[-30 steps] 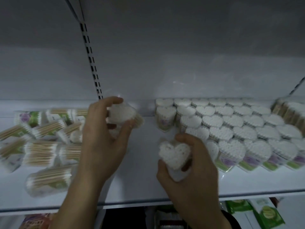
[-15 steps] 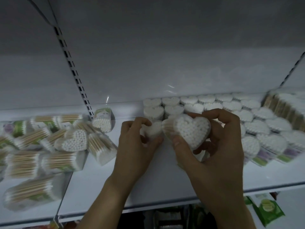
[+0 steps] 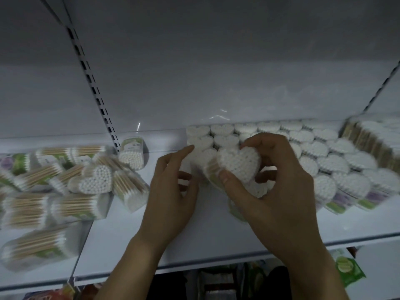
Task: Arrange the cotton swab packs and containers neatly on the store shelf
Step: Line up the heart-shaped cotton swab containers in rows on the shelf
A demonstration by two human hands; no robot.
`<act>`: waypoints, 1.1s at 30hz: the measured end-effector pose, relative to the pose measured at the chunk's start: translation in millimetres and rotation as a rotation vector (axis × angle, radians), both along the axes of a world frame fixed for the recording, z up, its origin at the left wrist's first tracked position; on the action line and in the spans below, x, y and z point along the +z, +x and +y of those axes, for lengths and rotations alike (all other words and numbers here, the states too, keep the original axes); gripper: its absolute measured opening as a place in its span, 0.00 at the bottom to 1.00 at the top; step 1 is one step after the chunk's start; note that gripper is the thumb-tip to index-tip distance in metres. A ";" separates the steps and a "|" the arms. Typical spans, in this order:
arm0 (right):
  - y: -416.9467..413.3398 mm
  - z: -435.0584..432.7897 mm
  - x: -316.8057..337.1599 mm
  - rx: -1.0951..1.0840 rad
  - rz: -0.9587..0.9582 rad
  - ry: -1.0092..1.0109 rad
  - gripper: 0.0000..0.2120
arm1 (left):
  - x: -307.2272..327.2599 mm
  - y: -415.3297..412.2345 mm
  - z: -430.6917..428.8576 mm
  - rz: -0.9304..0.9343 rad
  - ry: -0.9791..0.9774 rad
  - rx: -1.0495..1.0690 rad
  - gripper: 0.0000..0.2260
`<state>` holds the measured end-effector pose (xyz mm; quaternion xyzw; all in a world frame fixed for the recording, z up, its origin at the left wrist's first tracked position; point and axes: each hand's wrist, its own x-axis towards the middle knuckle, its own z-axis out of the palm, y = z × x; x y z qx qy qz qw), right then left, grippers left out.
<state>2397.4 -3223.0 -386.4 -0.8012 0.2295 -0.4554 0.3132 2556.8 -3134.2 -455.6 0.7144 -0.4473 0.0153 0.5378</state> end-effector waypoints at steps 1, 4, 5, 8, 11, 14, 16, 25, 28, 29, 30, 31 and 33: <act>2.7 -0.6 0.4 0.022 0.058 -0.034 0.21 | 3.7 0.9 8.1 -0.025 -0.008 0.028 0.24; 15.9 -1.6 -1.7 0.069 0.243 -0.163 0.23 | 17.3 6.9 34.7 -0.148 -0.014 0.147 0.19; 20.8 -2.2 -3.2 0.086 0.270 -0.184 0.23 | 21.6 10.4 43.3 -0.195 -0.011 0.182 0.16; 32.0 -4.3 -4.7 0.110 0.369 -0.215 0.23 | 30.2 20.6 64.5 -0.258 0.020 0.234 0.11; 39.4 -10.6 -4.7 0.077 0.522 -0.304 0.24 | 29.4 28.0 77.7 -0.237 0.062 0.239 0.11; 44.3 -13.3 -1.6 0.043 0.611 -0.409 0.26 | 23.3 31.5 86.3 -0.248 0.070 0.271 0.12; 46.0 -13.4 -0.4 -0.021 0.667 -0.495 0.27 | 22.2 31.6 91.1 -0.294 0.025 0.317 0.10; 49.1 -17.3 -1.4 -0.116 0.789 -0.526 0.27 | 36.9 41.4 123.6 -0.415 -0.010 0.386 0.09; 55.0 -7.2 -4.3 -0.083 0.565 -0.546 0.24 | 40.4 42.3 146.0 -0.389 0.021 0.407 0.08; 59.6 1.3 -5.4 -0.028 0.454 -0.551 0.21 | 40.2 43.6 153.9 -0.385 0.037 0.414 0.08; 65.9 12.0 -7.6 0.053 0.365 -0.549 0.17 | 39.5 44.8 161.2 -0.381 0.053 0.424 0.08; 73.9 24.2 -10.2 0.141 0.309 -0.532 0.15 | 38.7 45.6 167.8 -0.379 0.066 0.437 0.08; 92.4 49.1 -18.4 0.281 0.286 -0.441 0.13 | 36.5 44.2 179.5 -0.383 0.090 0.464 0.07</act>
